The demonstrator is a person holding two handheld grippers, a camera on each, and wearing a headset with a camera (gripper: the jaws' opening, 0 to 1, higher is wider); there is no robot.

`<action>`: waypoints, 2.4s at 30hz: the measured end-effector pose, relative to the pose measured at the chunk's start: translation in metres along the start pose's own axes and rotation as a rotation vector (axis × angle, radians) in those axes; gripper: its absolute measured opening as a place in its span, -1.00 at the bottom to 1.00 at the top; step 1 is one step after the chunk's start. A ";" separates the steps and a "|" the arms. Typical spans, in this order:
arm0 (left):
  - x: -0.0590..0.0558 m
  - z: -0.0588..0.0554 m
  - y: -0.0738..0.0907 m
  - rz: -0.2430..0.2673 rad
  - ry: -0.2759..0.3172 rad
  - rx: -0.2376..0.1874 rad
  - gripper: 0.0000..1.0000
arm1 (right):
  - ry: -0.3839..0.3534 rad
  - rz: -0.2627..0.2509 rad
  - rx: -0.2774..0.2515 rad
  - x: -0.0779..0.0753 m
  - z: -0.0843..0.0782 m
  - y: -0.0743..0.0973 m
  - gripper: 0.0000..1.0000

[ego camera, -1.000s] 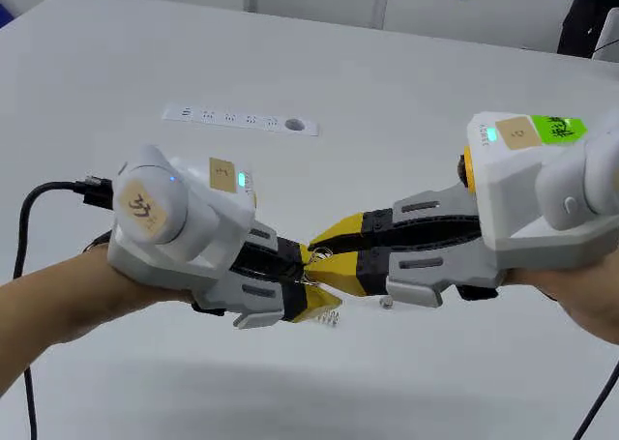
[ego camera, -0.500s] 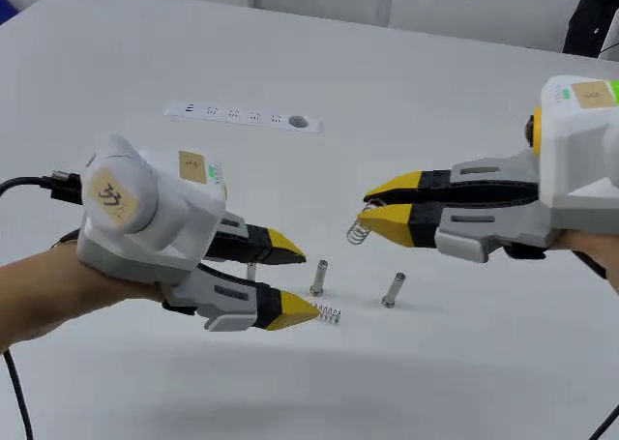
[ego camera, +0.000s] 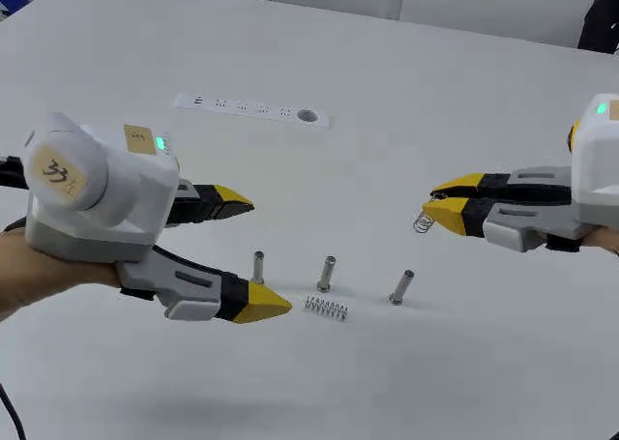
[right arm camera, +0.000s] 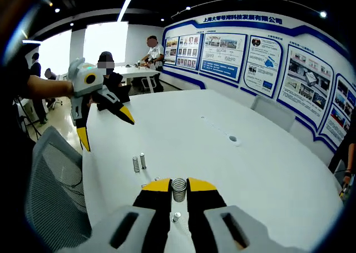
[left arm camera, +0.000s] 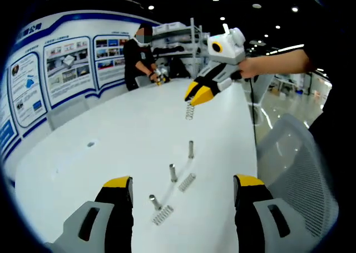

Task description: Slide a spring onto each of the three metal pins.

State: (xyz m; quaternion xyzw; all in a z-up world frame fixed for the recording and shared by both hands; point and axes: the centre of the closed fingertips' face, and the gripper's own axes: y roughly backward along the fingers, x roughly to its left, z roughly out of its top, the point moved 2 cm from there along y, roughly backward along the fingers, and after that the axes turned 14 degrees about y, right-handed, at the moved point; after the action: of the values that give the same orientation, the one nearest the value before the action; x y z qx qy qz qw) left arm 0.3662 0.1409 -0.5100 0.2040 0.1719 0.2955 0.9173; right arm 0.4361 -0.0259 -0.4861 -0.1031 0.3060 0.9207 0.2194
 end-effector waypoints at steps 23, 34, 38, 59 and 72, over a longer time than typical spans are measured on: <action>0.023 -0.013 0.021 0.097 0.105 -0.017 1.00 | -0.146 0.001 0.101 0.010 -0.050 -0.029 -0.78; 0.025 -0.019 0.027 0.118 0.134 -0.031 1.00 | -0.179 -0.001 0.114 0.011 -0.060 -0.032 -0.78; 0.026 -0.019 0.029 0.121 0.145 -0.042 1.00 | -0.174 0.009 0.131 0.015 -0.064 -0.035 -0.78; 0.027 -0.030 0.031 0.136 0.159 -0.025 1.00 | -0.121 0.024 0.178 0.023 -0.091 -0.059 -0.78; 0.029 -0.030 0.036 0.150 0.173 -0.040 0.96 | -0.143 0.001 0.197 0.022 -0.103 -0.067 -0.78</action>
State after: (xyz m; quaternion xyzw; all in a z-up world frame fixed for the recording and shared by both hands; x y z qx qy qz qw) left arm 0.3583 0.1931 -0.5242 0.1719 0.2286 0.3833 0.8782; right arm 0.4535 -0.0329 -0.6097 -0.0148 0.3786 0.8913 0.2491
